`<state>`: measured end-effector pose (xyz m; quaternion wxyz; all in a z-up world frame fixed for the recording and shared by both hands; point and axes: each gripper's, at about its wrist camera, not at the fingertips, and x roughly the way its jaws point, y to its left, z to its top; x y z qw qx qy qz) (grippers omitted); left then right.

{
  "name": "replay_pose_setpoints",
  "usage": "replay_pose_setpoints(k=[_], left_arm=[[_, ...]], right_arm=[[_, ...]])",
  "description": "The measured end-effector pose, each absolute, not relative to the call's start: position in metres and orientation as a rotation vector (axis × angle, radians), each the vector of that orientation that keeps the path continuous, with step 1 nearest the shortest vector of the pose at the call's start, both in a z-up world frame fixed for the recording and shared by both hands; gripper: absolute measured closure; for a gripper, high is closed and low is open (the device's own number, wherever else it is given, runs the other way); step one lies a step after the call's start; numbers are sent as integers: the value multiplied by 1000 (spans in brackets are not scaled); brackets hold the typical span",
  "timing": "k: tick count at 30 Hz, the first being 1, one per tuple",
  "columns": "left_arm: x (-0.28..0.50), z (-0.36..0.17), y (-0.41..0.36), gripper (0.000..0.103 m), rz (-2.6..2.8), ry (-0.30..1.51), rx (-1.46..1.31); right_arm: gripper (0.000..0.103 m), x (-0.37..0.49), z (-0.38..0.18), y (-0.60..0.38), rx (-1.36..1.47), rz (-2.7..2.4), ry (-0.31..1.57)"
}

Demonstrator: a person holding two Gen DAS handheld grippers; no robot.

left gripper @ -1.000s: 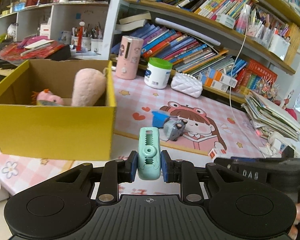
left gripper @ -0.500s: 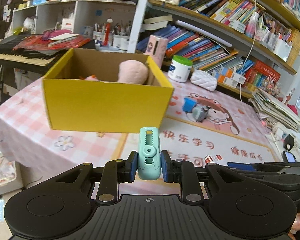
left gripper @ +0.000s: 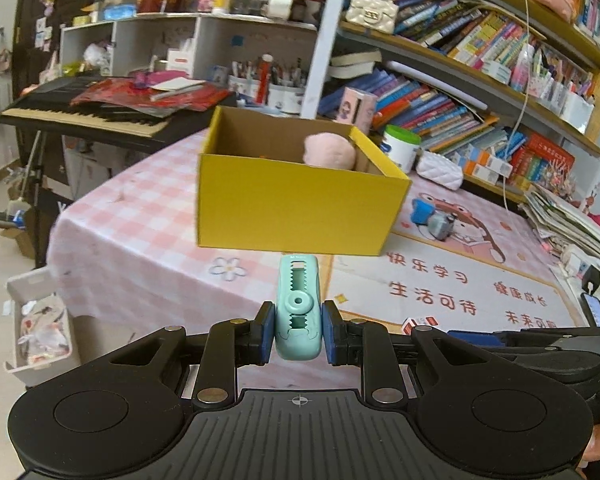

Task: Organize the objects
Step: 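Carry the green clip in the left gripper and white box in the right over the yellow box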

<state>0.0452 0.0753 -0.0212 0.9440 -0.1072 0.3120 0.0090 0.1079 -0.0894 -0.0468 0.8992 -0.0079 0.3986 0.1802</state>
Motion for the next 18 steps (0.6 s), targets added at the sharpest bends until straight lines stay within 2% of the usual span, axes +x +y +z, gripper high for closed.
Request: replay_pose_setpoints(k=[18], left_arm=[[51,-10,94,80,38,582,-240]], right_arm=[[75,111,-35,-70,-43,388,787]])
